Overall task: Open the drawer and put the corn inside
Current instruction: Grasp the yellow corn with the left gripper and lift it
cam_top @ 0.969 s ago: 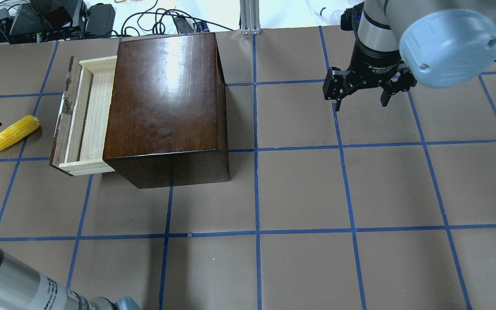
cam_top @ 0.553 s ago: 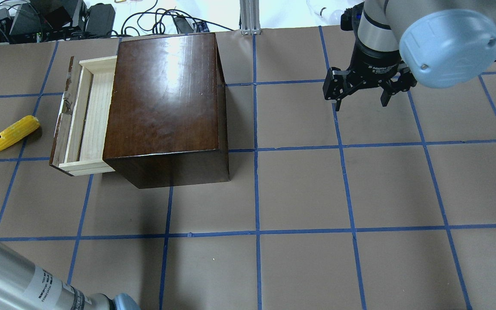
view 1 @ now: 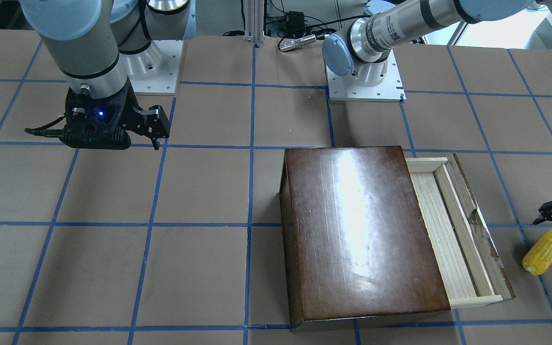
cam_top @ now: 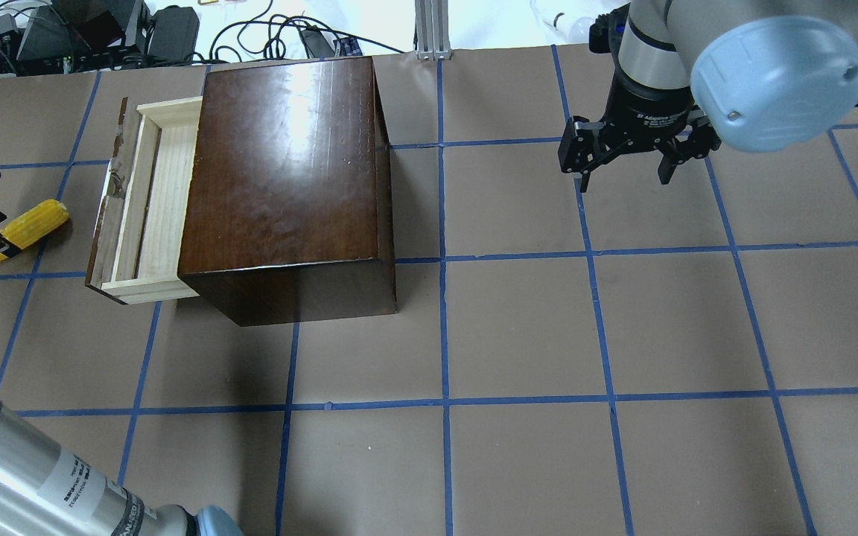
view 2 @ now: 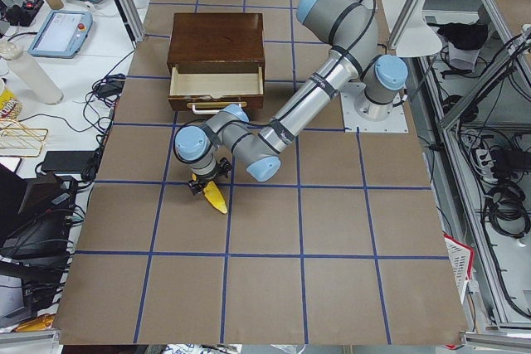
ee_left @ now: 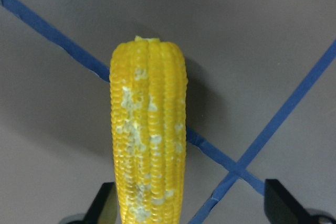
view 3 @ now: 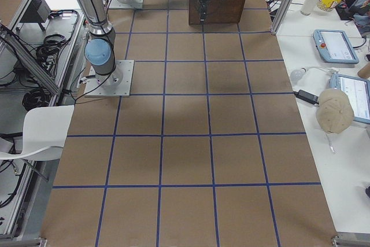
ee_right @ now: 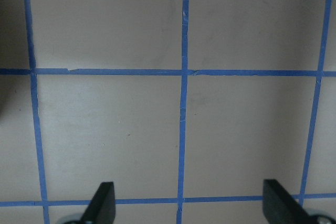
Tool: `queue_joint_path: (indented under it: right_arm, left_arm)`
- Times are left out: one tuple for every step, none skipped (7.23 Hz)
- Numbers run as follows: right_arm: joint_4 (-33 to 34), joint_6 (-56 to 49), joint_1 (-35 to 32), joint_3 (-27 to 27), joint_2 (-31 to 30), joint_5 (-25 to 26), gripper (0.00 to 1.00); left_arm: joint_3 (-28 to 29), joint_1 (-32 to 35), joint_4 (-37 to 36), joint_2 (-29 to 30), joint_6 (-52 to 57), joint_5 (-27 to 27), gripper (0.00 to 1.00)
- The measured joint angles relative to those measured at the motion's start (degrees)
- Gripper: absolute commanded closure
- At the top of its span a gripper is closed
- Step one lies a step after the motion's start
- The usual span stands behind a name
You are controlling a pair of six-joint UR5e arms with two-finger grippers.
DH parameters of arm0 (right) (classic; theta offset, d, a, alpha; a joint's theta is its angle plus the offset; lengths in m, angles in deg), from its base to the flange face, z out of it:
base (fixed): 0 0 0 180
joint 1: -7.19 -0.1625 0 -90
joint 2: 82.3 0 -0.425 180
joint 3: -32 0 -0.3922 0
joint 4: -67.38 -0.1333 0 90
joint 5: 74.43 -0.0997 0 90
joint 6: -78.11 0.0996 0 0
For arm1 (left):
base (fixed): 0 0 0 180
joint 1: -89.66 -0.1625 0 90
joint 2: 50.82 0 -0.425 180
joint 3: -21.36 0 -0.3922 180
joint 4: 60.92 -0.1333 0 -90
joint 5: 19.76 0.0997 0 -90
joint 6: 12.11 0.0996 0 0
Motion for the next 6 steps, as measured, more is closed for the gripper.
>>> queue_joint_path:
  right_arm:
    - [0.0, 0.0, 0.0, 0.0, 0.0, 0.0, 0.0]
    - [-0.1, 0.0, 0.0, 0.0, 0.0, 0.0, 0.0]
    - [-0.1, 0.0, 0.0, 0.0, 0.0, 0.0, 0.0]
    - [-0.1, 0.0, 0.0, 0.0, 0.0, 0.0, 0.0]
    - [-0.1, 0.0, 0.0, 0.0, 0.0, 0.0, 0.0]
    - [-0.1, 0.0, 0.0, 0.0, 0.0, 0.0, 0.0]
  left_arm:
    - [-0.1, 0.0, -1.2, 0.7, 0.2, -0.1, 0.21]
    - [-0.1, 0.0, -1.9, 1.2, 0.2, -0.1, 0.71]
    - [0.0, 0.0, -2.2, 1.5, 0.2, 0.1, 0.97]
    - [0.1, 0.0, -2.3, 1.5, 0.3, 0.3, 1.0]
    - [0.2, 0.1, -2.1, 1.1, 0.5, 0.9, 1.0]
    - [0.5, 0.3, -1.8, 0.2, 0.6, 1.7, 1.0]
